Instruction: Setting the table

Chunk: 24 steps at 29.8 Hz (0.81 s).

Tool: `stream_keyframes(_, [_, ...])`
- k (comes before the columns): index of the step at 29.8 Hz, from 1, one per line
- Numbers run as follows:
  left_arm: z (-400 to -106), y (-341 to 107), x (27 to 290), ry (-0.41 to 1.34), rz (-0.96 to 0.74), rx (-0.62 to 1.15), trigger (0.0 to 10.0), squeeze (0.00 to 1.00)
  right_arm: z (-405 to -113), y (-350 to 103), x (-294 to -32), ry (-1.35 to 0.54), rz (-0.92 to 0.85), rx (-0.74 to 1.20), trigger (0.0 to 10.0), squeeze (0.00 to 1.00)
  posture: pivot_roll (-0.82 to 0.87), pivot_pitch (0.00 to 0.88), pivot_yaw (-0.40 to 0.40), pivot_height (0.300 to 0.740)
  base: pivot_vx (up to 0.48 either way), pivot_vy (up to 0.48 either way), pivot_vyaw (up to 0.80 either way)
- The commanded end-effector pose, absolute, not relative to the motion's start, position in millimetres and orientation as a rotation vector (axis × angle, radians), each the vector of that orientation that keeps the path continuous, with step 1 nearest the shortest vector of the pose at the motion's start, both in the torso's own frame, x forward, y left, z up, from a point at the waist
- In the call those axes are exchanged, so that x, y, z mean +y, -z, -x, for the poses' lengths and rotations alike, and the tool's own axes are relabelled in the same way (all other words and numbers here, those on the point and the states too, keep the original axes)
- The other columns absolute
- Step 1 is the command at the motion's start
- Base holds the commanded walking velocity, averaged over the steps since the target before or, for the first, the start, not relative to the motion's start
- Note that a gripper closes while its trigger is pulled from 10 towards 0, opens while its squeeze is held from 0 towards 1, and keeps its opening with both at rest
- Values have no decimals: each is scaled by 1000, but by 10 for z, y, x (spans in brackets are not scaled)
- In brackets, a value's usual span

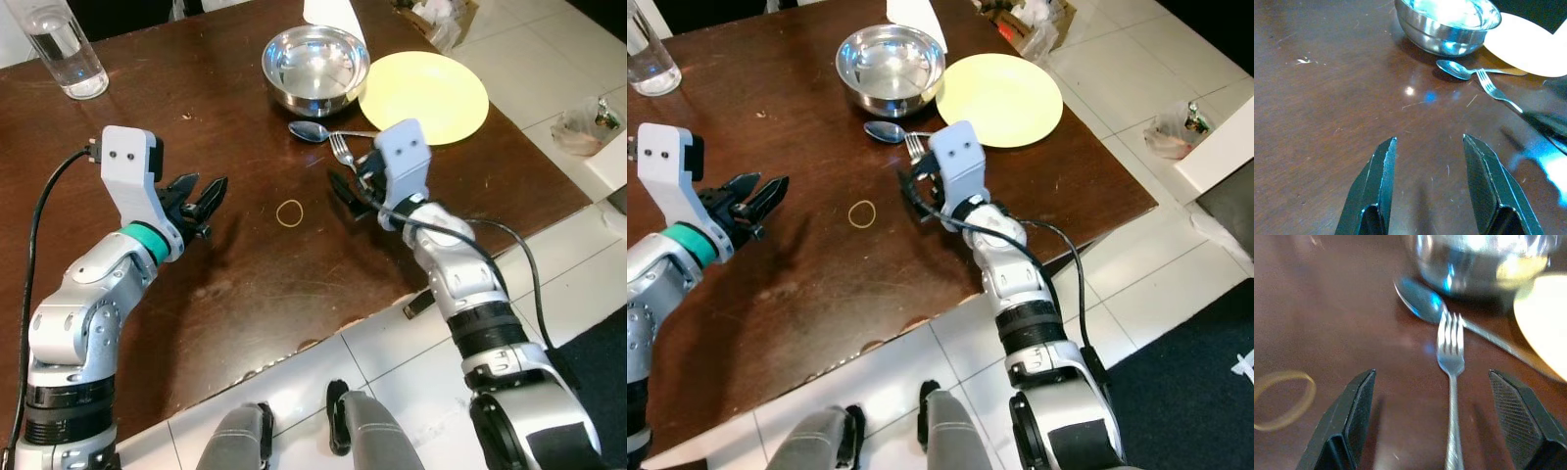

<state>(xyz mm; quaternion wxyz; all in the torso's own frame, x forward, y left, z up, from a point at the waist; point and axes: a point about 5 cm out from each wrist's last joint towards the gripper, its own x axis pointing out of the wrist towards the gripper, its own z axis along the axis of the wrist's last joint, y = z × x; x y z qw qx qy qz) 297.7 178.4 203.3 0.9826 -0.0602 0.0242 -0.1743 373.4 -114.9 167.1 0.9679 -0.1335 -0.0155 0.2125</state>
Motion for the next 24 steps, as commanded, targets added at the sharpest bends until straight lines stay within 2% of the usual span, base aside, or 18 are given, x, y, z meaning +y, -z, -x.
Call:
stream_keyframes(1, [-2953, -2027, 1752, 372, 131, 64, 10000, 0, -3804, -1575, -1230, -371, 327, 25, 10000, 0, 37, 183, 80, 740, 0, 0, 0])
stream_keyframes(5, [-2947, -2027, 1755, 372, 131, 65, 10000, 0, -3826, -1565, -1253, -346, 323, 39, 10000, 0, 39, 185, 79, 740, 0, 0, 0])
stream_keyframes(7, [-2923, -2020, 1761, 371, 131, 69, 10000, 0, -3870, -1544, -1337, -260, 316, 61, 10000, 0, 45, 183, 76, 740, 0, 0, 0])
stream_keyframes(12, [-2906, -2014, 1770, 368, 130, 73, 10000, 0, -3873, -1505, -1353, -261, 306, 91, 10000, 0, 45, 183, 74, 740, 0, 0, 0])
stream_keyframes(13, [-2904, -2012, 1771, 367, 131, 73, 10000, 0, -3852, -1446, -1321, -307, 287, 133, 0, 0, 43, 184, 72, 740, 0, 0, 0])
stream_keyframes(17, [-2904, -2005, 1770, 364, 135, 76, 10000, 0, -3759, -1191, -1234, -463, 244, 300, 0, 0, 37, 184, 69, 740, 0, 0, 0])
stream_keyframes(24, [-2909, -2003, 1760, 363, 141, 75, 10000, 0, -3701, -1068, -1211, -528, 259, 359, 0, 0, 33, 185, 66, 740, 0, 0, 0])
